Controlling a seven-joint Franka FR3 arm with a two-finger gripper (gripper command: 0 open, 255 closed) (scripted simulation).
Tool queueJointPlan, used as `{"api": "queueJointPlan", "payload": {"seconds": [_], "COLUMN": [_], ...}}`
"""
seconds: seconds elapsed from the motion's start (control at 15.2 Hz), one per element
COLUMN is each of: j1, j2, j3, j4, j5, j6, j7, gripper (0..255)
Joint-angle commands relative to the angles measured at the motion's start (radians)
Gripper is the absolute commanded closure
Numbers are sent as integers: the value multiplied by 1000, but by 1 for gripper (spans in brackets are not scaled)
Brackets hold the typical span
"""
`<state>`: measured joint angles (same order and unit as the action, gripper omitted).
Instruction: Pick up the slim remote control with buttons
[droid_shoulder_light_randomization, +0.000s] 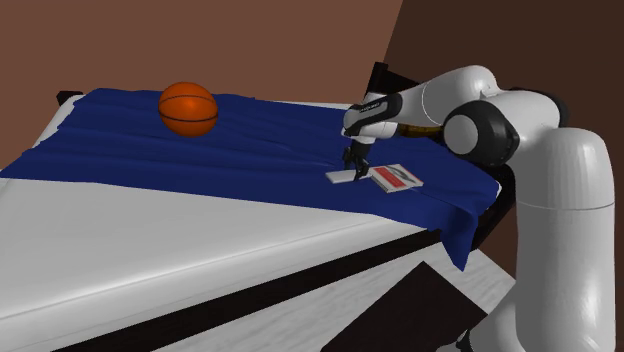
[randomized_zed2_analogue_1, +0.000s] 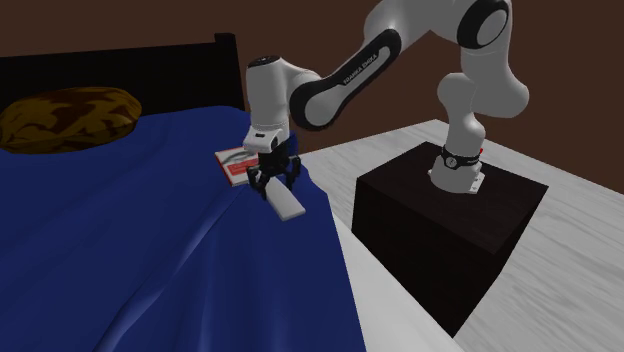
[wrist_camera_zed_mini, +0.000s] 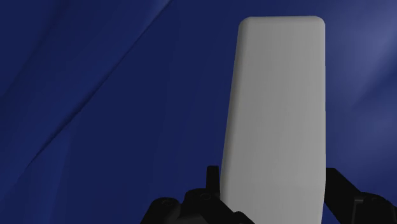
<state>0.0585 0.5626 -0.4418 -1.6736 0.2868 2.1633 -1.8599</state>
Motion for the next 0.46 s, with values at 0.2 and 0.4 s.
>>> {"api": "queueJointPlan", "payload": {"seconds": [0.2,0.4], "j1": [6,7], "j2": [-33,-40], "j3": [-11,-14], "j4": [19,25], "j5": [-18,-22], "j6": [-50,-62], "j7": [11,13], "gripper": [255,255]}}
